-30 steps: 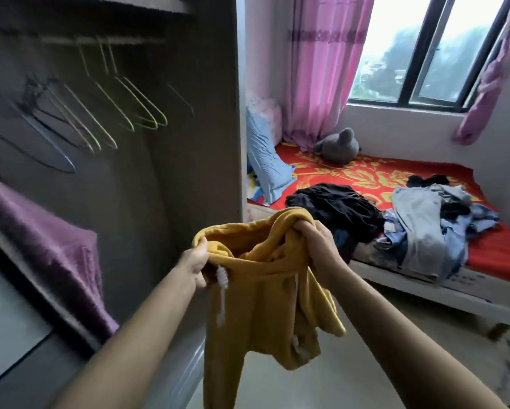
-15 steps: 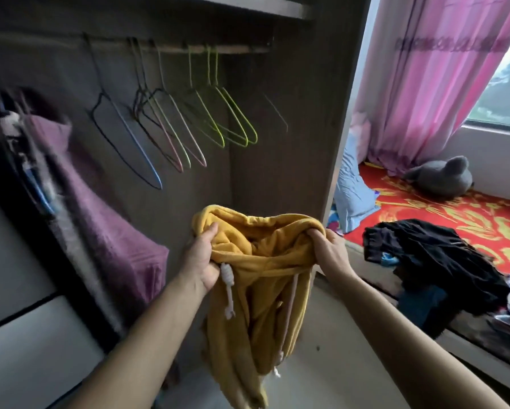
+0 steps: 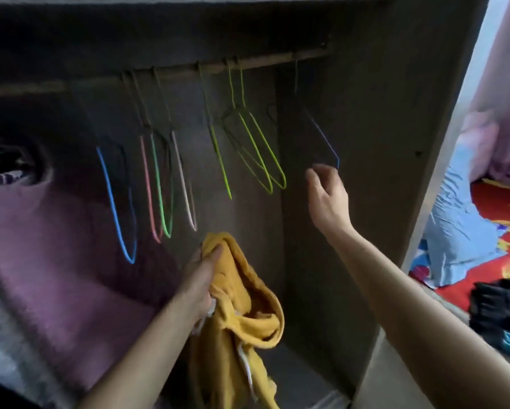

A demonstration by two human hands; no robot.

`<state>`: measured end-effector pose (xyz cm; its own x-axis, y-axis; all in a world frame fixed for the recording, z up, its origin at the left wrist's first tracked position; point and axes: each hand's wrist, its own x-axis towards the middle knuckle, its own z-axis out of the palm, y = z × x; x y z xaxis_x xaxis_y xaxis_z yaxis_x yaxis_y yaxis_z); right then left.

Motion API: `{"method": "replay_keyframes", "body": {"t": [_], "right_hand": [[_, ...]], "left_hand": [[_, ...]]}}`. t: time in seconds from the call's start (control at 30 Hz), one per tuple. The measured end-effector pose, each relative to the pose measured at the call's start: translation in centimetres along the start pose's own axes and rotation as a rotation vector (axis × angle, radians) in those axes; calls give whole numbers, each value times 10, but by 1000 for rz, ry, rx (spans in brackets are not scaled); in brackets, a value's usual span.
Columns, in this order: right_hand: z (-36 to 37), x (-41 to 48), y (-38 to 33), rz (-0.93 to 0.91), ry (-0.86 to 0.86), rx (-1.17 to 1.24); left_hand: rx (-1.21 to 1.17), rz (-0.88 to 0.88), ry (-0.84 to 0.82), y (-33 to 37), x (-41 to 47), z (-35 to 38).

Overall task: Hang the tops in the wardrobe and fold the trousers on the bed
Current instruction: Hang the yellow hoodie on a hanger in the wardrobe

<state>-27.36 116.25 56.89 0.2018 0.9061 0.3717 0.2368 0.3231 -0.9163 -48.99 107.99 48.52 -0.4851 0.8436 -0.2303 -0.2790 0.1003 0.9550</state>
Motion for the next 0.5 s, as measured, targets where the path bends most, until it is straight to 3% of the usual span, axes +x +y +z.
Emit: {"method": "replay_keyframes", "body": {"t": [0.13,0.33,0.5], "right_hand": [[28,53,-16,35,-175,99],[62,75,-5,24,-416,107],[67,72,-4,-87,-307,-37]], "left_hand": [[99,121,87,10,7,8],[144,143,114,15,13,3],[161,134,104,19,19,0]]}}
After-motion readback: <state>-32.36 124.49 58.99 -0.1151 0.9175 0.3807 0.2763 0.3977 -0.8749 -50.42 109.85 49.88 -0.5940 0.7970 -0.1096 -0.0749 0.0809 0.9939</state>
